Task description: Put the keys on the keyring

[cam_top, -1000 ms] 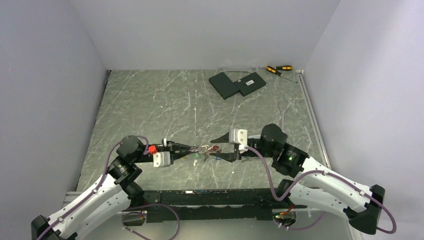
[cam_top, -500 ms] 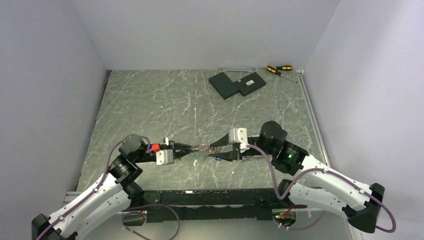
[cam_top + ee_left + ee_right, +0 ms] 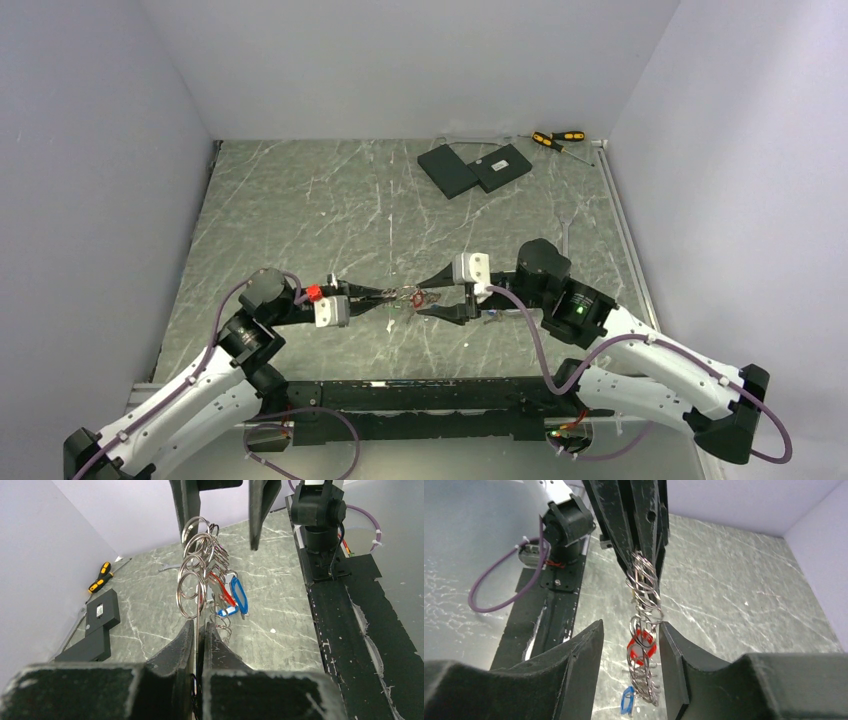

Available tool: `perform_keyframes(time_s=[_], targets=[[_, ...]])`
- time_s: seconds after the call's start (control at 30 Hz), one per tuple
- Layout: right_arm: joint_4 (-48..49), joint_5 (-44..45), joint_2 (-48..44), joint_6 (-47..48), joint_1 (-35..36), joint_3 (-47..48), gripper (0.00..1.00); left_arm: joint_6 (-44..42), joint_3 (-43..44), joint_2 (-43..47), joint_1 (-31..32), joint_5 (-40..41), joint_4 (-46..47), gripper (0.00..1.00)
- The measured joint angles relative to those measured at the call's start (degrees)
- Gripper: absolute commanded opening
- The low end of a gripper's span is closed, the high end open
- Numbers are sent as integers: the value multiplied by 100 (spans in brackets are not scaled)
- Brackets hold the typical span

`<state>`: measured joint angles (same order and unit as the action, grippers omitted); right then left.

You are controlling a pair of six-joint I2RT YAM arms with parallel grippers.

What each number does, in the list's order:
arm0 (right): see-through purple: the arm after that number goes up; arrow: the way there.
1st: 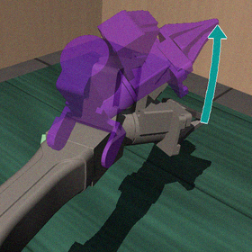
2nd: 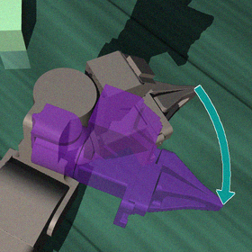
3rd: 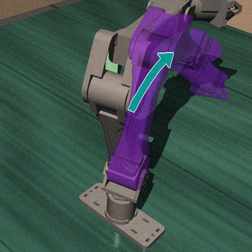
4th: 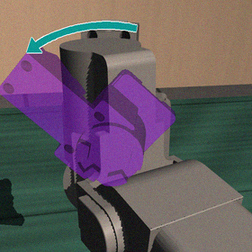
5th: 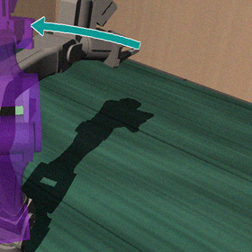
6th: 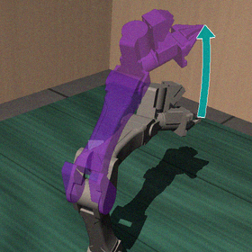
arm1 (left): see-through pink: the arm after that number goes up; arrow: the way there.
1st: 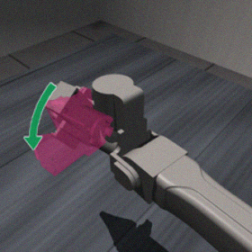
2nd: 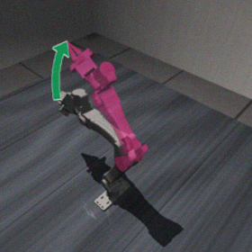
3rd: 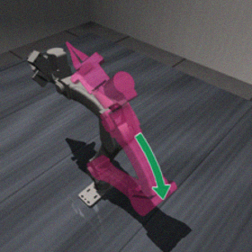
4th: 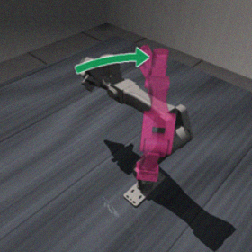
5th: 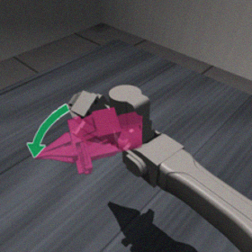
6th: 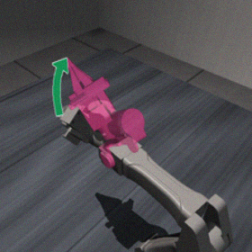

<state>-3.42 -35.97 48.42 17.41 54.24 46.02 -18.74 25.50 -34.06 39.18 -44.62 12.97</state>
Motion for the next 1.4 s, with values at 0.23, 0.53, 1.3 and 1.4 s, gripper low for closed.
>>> perform_keyframes(time_s=[0.23,0.53,1.3,1.4], targets=[[-319,463,-59,258,0,4,41,0,0,22,0,4,-4,0],[-431,525,70,367,0,219,49,-2,0,-28,2,4,-94,0],[-793,1172,-542,844,-9,466,56,-278,33,205,-15,-317,-424,0],[-970,1167,-466,866,-9,470,55,-195,33,205,-15,-299,-376,0]])
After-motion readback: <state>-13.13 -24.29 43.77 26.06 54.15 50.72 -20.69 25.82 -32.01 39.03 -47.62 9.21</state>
